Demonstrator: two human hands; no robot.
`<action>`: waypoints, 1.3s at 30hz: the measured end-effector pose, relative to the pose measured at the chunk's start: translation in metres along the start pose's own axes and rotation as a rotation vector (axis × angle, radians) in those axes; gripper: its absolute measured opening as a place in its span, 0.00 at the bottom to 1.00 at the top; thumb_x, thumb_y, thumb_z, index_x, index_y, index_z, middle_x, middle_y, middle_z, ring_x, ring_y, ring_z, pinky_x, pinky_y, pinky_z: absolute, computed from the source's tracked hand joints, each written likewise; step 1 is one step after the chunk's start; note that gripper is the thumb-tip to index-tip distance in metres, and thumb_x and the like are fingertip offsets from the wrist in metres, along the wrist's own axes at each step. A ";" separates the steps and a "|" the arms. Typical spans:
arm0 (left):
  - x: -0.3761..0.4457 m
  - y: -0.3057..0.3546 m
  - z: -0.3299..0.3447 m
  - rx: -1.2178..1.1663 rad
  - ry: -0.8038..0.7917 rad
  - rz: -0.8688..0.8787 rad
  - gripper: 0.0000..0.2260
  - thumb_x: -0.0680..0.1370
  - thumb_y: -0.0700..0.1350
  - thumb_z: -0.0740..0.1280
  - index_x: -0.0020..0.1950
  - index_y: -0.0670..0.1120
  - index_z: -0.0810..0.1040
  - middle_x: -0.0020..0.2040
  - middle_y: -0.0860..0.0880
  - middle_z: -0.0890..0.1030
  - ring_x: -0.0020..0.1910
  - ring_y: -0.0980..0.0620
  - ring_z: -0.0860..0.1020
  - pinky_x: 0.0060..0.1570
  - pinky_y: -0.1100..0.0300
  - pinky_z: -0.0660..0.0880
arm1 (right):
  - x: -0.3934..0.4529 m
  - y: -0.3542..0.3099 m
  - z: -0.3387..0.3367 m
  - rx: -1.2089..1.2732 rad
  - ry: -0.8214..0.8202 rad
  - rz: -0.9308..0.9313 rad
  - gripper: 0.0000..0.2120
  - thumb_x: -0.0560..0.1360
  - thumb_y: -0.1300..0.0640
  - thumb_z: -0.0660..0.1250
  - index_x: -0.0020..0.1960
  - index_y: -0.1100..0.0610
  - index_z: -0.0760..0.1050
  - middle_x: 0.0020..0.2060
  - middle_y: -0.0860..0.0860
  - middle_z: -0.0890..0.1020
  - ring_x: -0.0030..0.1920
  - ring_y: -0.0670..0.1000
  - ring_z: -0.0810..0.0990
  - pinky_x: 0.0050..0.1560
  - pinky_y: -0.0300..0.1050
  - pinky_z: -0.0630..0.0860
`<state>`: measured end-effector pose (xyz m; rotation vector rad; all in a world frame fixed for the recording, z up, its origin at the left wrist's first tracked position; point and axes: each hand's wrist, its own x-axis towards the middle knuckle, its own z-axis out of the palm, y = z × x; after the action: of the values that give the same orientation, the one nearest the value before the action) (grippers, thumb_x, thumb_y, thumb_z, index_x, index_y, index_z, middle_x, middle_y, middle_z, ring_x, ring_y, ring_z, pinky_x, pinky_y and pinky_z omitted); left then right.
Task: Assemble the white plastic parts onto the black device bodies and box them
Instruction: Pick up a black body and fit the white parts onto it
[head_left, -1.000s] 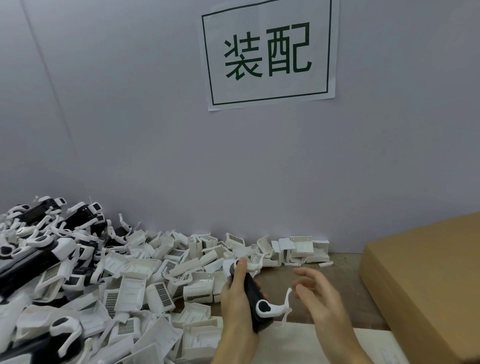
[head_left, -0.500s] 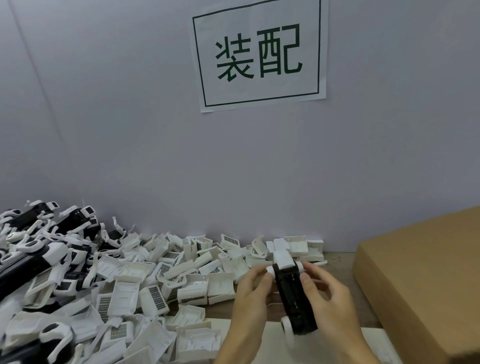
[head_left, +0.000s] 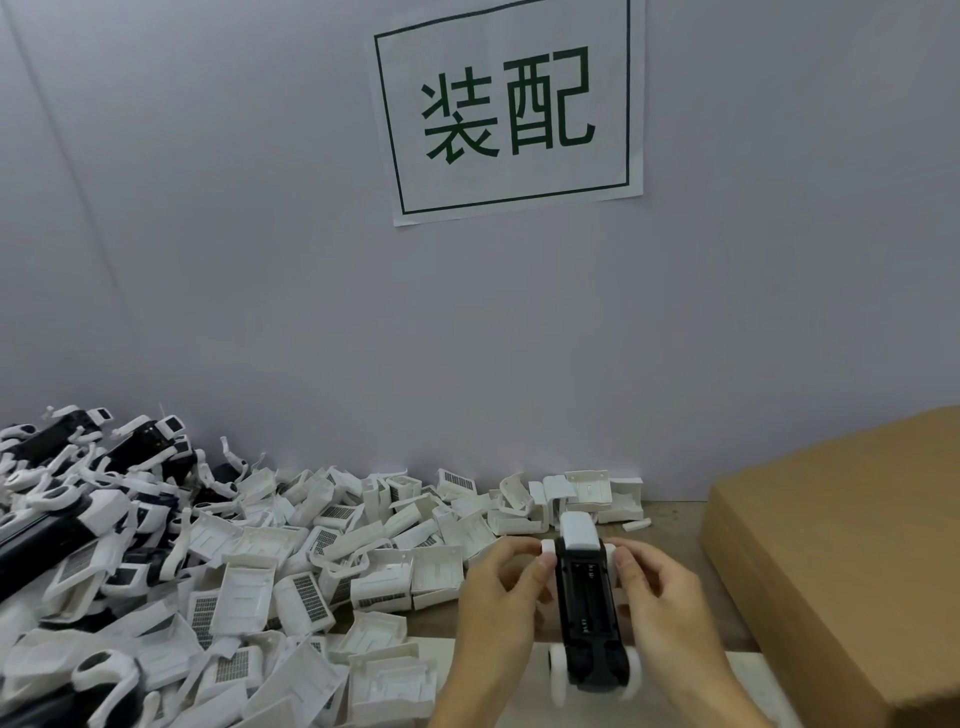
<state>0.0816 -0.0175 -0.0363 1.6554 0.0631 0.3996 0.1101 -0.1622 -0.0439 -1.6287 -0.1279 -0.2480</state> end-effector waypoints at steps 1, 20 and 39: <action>0.001 -0.001 0.000 0.046 0.014 0.023 0.06 0.80 0.44 0.69 0.49 0.54 0.84 0.39 0.51 0.83 0.39 0.50 0.80 0.43 0.49 0.81 | -0.001 -0.001 0.000 -0.001 0.010 -0.007 0.10 0.82 0.60 0.62 0.52 0.50 0.81 0.46 0.48 0.85 0.52 0.49 0.82 0.58 0.59 0.80; -0.001 0.000 0.000 0.002 -0.004 0.013 0.05 0.80 0.41 0.69 0.51 0.50 0.84 0.49 0.48 0.84 0.47 0.50 0.82 0.41 0.61 0.79 | -0.003 -0.004 -0.004 0.014 0.006 -0.045 0.12 0.81 0.61 0.65 0.49 0.47 0.83 0.44 0.45 0.87 0.51 0.47 0.84 0.56 0.57 0.81; -0.003 0.004 0.004 -0.089 0.134 -0.128 0.02 0.79 0.46 0.71 0.50 0.51 0.83 0.50 0.49 0.85 0.53 0.50 0.82 0.55 0.51 0.80 | -0.001 0.005 -0.002 0.073 0.021 -0.044 0.10 0.77 0.63 0.70 0.48 0.49 0.84 0.41 0.45 0.87 0.45 0.46 0.84 0.43 0.43 0.80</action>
<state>0.0795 -0.0231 -0.0336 1.5262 0.2463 0.4098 0.1099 -0.1646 -0.0490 -1.5517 -0.1548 -0.2913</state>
